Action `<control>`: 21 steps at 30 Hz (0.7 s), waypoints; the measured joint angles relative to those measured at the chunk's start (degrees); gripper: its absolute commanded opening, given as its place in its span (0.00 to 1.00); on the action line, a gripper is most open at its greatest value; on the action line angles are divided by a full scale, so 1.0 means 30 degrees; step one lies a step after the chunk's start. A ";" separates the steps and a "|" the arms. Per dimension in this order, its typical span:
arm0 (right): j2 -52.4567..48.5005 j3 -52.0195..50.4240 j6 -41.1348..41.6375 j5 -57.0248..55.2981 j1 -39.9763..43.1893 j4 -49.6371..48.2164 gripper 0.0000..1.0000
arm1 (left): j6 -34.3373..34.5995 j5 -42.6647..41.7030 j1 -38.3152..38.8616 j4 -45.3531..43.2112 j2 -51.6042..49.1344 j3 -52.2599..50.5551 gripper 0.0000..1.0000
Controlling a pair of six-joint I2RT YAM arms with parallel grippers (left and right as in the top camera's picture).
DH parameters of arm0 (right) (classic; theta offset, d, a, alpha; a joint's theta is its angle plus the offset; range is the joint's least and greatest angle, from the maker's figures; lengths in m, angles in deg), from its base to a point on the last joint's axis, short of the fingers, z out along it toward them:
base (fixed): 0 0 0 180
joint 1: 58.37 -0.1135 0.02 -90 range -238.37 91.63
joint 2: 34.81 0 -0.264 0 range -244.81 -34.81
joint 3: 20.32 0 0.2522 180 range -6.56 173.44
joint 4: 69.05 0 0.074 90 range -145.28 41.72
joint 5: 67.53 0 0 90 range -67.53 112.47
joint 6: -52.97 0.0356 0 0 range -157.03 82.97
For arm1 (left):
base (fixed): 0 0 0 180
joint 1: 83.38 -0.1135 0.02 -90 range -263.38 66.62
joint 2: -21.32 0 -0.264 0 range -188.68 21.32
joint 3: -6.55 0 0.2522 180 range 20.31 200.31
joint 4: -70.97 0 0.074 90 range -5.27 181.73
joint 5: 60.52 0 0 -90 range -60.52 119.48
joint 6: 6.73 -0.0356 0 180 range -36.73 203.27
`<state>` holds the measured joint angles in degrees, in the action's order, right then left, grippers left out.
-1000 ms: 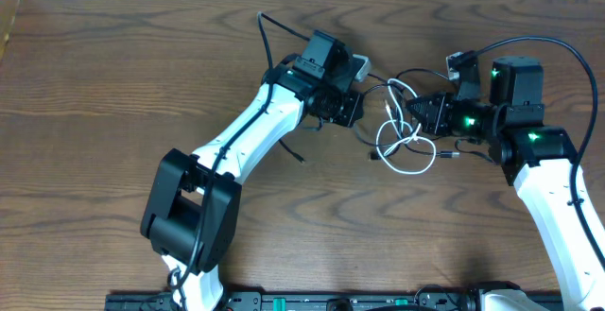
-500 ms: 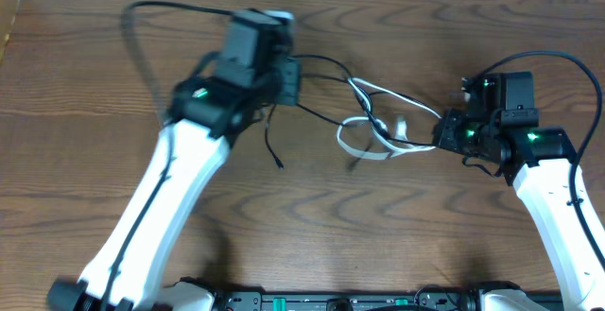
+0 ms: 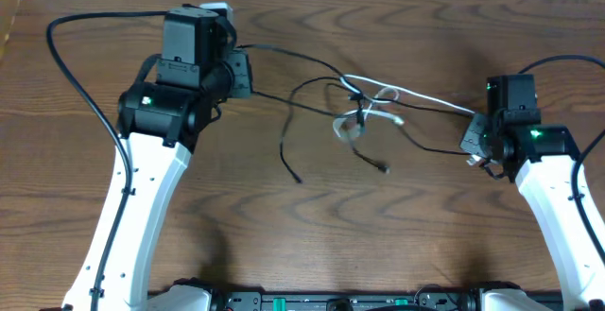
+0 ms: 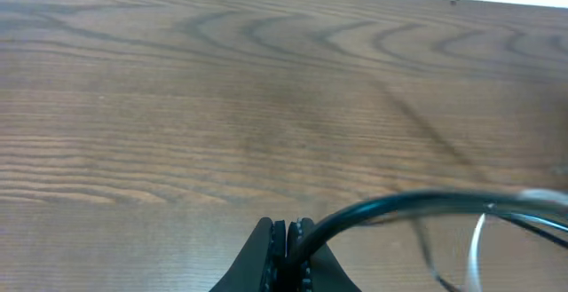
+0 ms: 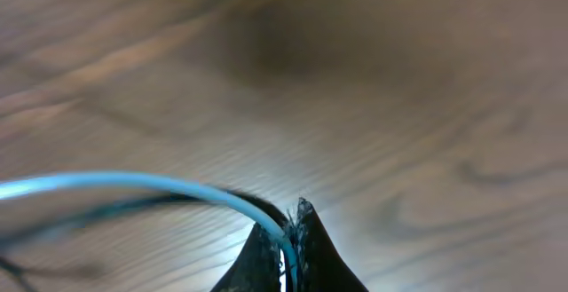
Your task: Untangle cables
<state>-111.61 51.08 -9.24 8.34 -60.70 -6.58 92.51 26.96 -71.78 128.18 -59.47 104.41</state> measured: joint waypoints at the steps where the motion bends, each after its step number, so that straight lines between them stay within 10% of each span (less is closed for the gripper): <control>1: -0.0189 0.0007 0.0080 -0.0313 0.0124 0.0073 0.01 | 0.0000 -0.0073 -0.0124 0.0015 0.0000 0.0000 0.08; 11: -0.2368 0.0015 0.0663 -0.1778 0.3031 0.0277 0.01 | 0.0007 0.0583 -0.1880 0.0000 0.0007 0.0000 0.07; 21: -0.2390 0.0015 -0.3665 0.6965 0.3657 -0.2951 0.18 | -0.0007 -0.0437 -0.1953 -0.0015 0.0007 -0.0007 0.07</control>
<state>-118.77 51.13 -20.23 29.24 -49.73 -15.43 92.49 25.65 -77.64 128.13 -59.45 104.38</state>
